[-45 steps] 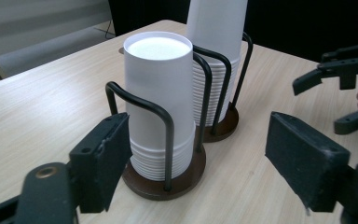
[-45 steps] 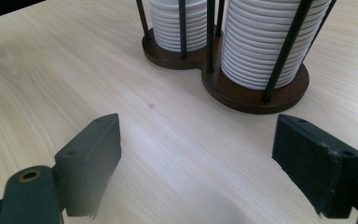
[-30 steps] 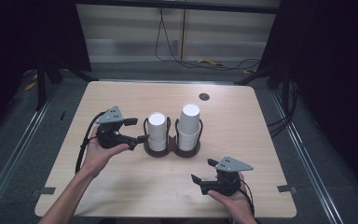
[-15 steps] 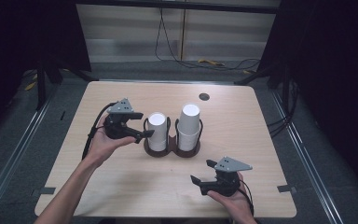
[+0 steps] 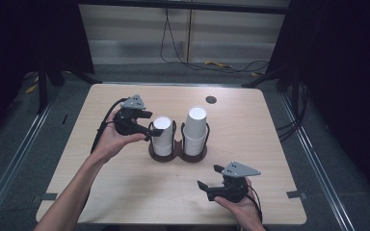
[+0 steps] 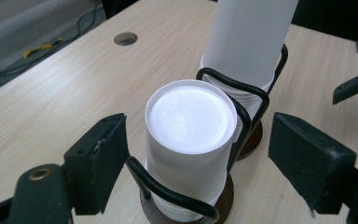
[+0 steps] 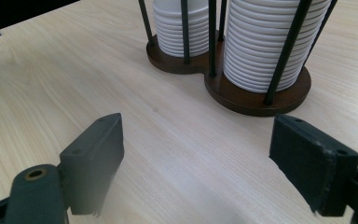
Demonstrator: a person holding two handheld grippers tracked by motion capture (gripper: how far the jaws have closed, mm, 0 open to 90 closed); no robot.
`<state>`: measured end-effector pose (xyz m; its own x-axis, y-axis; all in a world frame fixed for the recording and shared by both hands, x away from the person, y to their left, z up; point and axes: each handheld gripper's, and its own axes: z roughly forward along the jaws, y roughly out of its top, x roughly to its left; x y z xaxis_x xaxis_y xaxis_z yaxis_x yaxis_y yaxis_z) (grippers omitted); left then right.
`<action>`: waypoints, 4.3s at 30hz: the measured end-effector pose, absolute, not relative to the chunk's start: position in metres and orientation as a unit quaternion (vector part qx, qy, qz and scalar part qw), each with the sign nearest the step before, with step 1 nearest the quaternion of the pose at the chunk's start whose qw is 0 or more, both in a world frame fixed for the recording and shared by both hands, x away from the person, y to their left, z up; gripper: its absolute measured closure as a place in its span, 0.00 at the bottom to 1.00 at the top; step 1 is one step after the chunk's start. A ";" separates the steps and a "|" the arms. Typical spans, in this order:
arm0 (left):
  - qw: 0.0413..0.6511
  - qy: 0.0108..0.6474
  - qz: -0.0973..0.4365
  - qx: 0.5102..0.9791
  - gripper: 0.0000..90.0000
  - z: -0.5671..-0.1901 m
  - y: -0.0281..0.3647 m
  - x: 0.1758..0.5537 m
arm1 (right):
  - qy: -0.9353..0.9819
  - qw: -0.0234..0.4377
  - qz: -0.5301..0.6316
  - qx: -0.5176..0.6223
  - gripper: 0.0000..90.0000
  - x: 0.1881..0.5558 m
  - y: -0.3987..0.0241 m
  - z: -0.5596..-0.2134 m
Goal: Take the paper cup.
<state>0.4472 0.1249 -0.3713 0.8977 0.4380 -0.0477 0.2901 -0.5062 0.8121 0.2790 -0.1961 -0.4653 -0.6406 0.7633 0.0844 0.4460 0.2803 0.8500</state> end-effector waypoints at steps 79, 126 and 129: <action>0.289 0.188 0.051 0.937 0.36 -0.356 0.082 0.476 | 0.789 0.154 0.437 0.403 0.19 0.281 -0.199 -0.472; 0.337 0.186 0.077 0.920 0.36 -0.318 0.093 0.465 | 0.792 0.148 0.436 0.401 0.19 0.281 -0.198 -0.472; 0.337 0.183 0.078 0.920 0.36 -0.316 0.094 0.464 | 0.791 0.148 0.436 0.402 0.19 0.281 -0.199 -0.472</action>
